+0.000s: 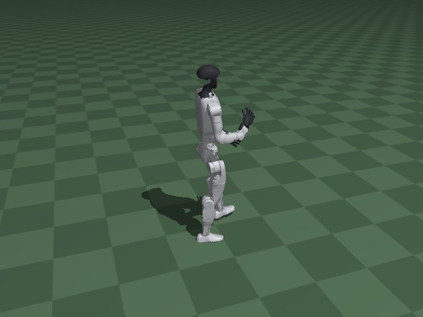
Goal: Walk run
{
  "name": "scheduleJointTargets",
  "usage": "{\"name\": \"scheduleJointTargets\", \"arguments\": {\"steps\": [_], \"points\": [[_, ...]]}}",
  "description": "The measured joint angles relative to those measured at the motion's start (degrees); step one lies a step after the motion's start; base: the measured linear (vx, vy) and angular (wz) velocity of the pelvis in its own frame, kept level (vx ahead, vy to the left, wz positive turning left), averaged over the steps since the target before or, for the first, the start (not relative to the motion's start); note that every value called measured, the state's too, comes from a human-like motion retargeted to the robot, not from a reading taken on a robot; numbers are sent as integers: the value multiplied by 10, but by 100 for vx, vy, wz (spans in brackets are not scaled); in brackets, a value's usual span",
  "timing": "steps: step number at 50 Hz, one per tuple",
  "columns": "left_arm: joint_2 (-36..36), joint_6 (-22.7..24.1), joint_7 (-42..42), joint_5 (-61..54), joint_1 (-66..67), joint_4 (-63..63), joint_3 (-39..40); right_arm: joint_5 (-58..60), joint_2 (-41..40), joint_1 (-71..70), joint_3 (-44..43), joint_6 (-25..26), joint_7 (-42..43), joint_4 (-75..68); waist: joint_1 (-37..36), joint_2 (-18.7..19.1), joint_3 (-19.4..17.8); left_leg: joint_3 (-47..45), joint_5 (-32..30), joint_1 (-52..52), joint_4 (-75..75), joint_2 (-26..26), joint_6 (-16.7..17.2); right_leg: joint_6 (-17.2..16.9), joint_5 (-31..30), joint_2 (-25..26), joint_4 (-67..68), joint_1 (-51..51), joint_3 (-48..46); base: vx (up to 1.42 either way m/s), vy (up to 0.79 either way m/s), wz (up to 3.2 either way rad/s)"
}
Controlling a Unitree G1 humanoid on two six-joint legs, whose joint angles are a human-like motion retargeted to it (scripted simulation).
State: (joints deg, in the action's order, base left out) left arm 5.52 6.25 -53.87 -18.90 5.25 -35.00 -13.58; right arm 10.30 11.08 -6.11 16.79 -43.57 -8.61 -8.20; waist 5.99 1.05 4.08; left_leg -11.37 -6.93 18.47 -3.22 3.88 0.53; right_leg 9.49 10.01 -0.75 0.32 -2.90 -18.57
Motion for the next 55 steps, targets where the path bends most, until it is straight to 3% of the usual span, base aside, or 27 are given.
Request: {"name": "scheduleJointTargets", "arguments": {"steps": [7, 12, 20, 23, 25, 27, 31, 33, 37, 40, 42, 46, 49, 55], "points": [[9, -15, -24, -54, 16, 7, -9, 13, 0, 6, 4, 1, 3, 22, -2, -3, 7, -18, -21, -25, 16, -14, -20, -15, 21, -7, 9, -28, -6, 38, 13, 0], [11, -33, -64, -75, 13, -18, -10, 31, -11, 12, -6, 12, -11, 10, -2, -9, 24, -28, 23, -43, 13, -28, -33, -41, 5, -31, 32, -32, -10, 45, 23, -10], [7, -27, -124, -92, 0, -44, 2, 73, -23, 30, -11, 20, 18, 12, -3, -8, 39, -24, 68, -61, 8, -53, -65, -89, -123, -66, 108, -7, 8, 35, 22, -8], [7, -13, -130, -113, 1, -44, 3, 76, -25, 38, -13, 27, 17, 7, -8, 8, 38, -22, 85, -72, 4, -44, -69, -82, -186, -73, 172, 19, 10, 34, 27, -30], [5, -5, -124, -125, 2, -42, 2, 79, -26, 43, -21, 32, 16, 2, -9, 23, 34, -19, 94, -79, 2, -32, -72, -56, -214, -78, 227, 43, -8, 23, 18, -17], [0, 3, -108, -137, 3, -41, 2, 77, -28, 52, -37, 37, 23, -2, -4, 36, 30, -17, 100, -86, -1, -21, -73, -30, -207, -78, 278, 65, -21, 26, 16, 11], [-6, 2, -65, -159, 4, -44, 8, 24, -36, 91, -82, 45, 35, -4, 29, 42, 21, 12, 102, -97, -3, -26, -74, -64, -126, -27, 289, 99, 39, 19, 2, 81], [-8, 3, -32, -168, 1, -44, 19, -48, -40, 116, -104, 52, -4, -3, 47, 33, 17, 25, 102, -104, -3, -37, -76, -83, -87, 2, 261, 113, 82, 22, -3, 88], [-6, 19, 24, -186, -2, -32, 39, -239, -35, 160, -133, 132, -226, 6, 64, 4, 15, 31, 109, -126, 2, -69, -80, -103, -73, -9, 142, 113, 103, 16, -4, 46], [-4, 27, 40, -198, -1, -19, 51, -310, -27, 189, -122, 186, -343, 18, 47, -3, 17, 15, 116, -143, 9, -69, -75, -24, -79, -16, 85, 104, 33, 11, -7, -40], [-1, 31, 47, -204, -3, -14, 62, -322, -24, 204, -105, 193, -377, 26, 20, -9, 24, -7, 121, -148, 13, -70, -71, -39, -59, -42, 79, 86, -45, 9, -11, -69], [14, 45, 71, -216, -6, -6, 73, -309, -24, 224, -80, 201, -408, 38, 10, -10, 28, -8, 121, -159, 19, -68, -63, -50, -47, -5, 55, 78, 62, 8, -7, -14], [24, 63, 96, -228, -8, 3, 75, -304, -27, 224, -73, 210, -404, 39, -1, -6, 31, -23, 124, -161, 20, -62, -58, -54, -58, -21, 39, 68, -3, 4, -3, -38], [21, 89, 132, -257, -16, 13, 60, -308, -30, 208, -79, 229, -429, 34, 29, -4, 29, 1, 121, -161, 21, -61, -53, -46, -59, -8, 24, 60, 16, 0, -7, 34]]}}
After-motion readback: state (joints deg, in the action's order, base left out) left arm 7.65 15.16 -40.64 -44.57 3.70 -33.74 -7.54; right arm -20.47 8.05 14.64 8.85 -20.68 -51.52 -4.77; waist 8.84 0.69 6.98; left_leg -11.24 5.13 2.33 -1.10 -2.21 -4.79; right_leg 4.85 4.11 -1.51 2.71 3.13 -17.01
